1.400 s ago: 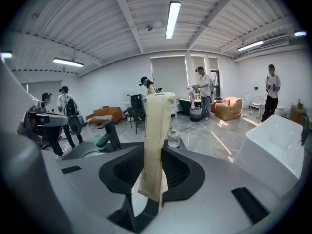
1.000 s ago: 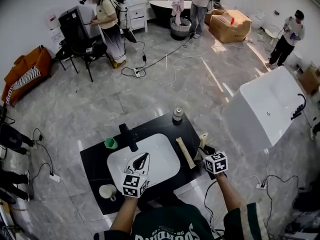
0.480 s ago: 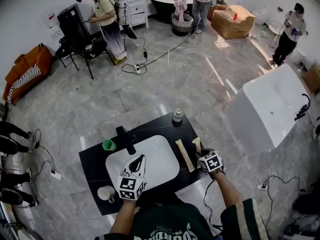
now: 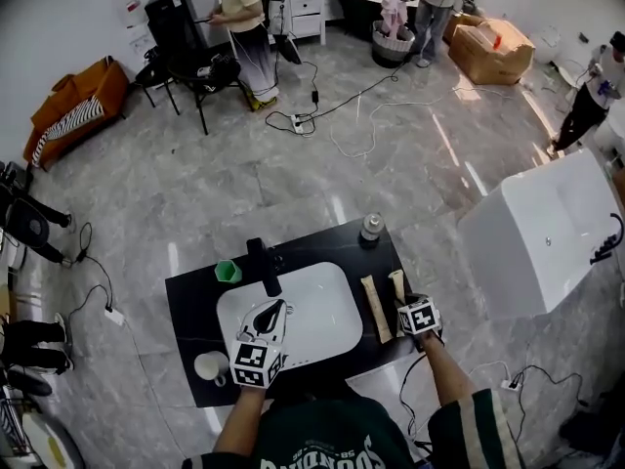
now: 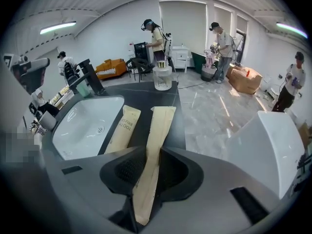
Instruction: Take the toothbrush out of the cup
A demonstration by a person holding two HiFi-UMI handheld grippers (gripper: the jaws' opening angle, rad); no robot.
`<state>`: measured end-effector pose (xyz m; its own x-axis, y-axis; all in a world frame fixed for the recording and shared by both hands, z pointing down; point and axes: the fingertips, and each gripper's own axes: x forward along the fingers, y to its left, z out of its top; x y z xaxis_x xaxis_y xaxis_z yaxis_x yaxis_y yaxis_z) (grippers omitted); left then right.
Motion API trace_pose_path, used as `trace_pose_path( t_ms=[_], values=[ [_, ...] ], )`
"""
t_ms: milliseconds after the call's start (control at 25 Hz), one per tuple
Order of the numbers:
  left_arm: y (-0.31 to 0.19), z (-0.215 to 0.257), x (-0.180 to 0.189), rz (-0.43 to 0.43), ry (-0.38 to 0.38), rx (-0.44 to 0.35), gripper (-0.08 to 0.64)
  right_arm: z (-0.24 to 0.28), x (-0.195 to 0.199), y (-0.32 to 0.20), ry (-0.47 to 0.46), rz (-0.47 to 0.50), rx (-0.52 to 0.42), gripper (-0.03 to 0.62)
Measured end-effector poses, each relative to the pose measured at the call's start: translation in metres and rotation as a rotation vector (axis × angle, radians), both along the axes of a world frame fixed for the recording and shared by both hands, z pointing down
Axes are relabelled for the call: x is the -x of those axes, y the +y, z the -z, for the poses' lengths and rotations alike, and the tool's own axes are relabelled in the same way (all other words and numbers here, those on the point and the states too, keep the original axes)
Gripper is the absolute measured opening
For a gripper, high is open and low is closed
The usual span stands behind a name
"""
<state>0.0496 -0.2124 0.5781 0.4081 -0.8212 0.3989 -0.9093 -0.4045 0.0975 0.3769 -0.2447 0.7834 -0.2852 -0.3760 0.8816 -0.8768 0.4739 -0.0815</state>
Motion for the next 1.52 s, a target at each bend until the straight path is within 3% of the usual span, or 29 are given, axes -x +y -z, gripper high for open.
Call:
trace_pose_path(
  t_ms=[400, 960, 1400, 1520],
  values=[
    [-0.002, 0.0, 0.024, 0.057, -0.007, 0.001, 0.011, -0.018, 0.008, -0.007, 0.016, -0.006, 0.033, 0.118],
    [0.01, -0.003, 0.028, 0.058, 0.01, 0.002, 0.011, -0.006, 0.008, -0.008, 0.019, -0.058, -0.036, 0.157],
    [0.029, 0.003, 0.043, 0.042, 0.052, -0.026, 0.011, 0.056, 0.054, -0.003, -0.079, -0.071, -0.149, 0.163],
    [0.035, 0.01, 0.056, 0.043, 0.055, -0.044, 0.009, 0.079, 0.09, -0.002, -0.16, -0.088, -0.196, 0.1]
  ],
)
